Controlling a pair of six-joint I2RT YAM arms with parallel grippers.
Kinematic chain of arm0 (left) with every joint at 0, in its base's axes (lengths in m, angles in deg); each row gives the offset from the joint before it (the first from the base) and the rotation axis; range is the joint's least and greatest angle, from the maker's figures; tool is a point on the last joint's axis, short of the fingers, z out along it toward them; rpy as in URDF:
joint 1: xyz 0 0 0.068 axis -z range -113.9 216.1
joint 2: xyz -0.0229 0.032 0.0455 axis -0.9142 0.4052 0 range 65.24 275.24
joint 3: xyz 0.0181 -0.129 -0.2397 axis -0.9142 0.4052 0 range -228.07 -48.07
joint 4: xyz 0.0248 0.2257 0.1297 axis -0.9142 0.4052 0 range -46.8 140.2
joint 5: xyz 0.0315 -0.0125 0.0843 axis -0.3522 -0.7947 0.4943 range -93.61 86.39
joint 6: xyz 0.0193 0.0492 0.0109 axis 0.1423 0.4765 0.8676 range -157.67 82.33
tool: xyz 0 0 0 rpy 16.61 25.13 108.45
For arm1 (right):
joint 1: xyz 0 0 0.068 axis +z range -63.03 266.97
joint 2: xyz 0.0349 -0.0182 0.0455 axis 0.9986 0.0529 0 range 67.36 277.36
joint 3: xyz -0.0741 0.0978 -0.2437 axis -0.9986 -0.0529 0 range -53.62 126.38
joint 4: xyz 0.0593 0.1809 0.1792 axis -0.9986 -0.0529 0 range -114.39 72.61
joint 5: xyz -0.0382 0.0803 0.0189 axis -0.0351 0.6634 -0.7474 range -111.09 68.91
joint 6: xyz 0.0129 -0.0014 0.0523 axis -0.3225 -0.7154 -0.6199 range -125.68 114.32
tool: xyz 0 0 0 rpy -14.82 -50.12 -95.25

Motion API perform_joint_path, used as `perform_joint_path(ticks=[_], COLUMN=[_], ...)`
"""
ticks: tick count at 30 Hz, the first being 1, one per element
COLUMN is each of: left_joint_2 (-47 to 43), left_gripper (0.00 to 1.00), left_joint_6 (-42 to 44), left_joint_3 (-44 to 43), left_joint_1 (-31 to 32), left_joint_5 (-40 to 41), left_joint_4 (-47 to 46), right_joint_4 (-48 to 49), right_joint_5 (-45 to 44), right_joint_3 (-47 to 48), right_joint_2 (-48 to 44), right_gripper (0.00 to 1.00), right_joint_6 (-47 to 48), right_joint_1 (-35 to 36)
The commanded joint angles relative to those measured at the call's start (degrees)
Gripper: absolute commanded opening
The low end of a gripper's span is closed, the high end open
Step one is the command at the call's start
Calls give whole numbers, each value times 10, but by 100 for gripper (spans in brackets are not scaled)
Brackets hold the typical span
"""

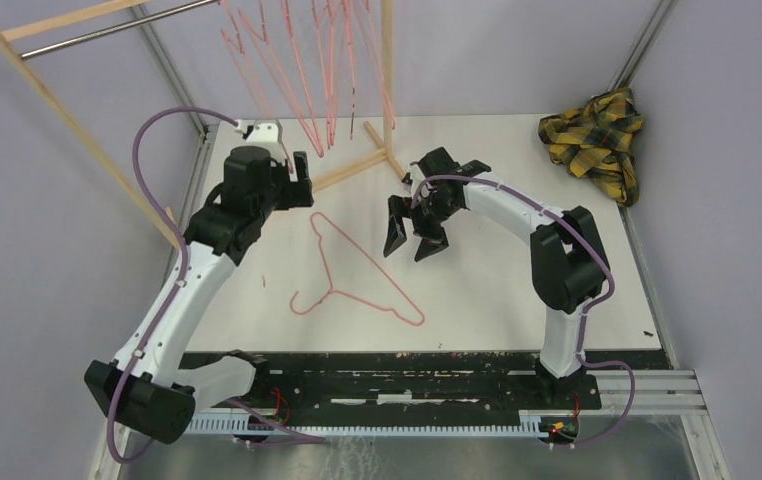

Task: Organize the hangers

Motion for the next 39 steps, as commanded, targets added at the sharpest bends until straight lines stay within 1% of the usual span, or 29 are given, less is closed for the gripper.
perform_joint_path(ticks=[1,3,6,10,13,18,23,29,37,39], left_joint_2=[-66,-96,-138,-162,-168,-175,-184,-206,-241,-248], left_gripper=[91,91,91,91,90,89,88,88,87,87], left_joint_6=[-65,-80,-103,-140,-170,-221,-236,-248,-271,-273], left_joint_3=[88,132,186,239,267,289,300,306,303,302], left_joint_1=[-2,-2,-2,-2,-1,-1,-1,-1,-1,-1], left_joint_5=[-102,-121,-128,-127,-124,-114,-109,-87,-71,-68], left_joint_4=[-20,-25,-28,-28,-29,-31,-29,-6,21,30], right_joint_4=[-44,-64,-67,-61,-56,-25,24,62,65,66], right_joint_5=[-58,-95,-116,-151,-168,-240,-271,-324,-362,-381], right_joint_3=[42,59,73,91,101,91,41,-12,-15,-19], right_joint_2=[-12,1,21,45,68,89,96,99,127,134], right_gripper=[100,95,87,86,78,73,64,56,42,41], right_joint_6=[77,109,131,161,180,205,214,229,227,227], right_joint_1=[31,60,98,143,177,229,241,259,289,301])
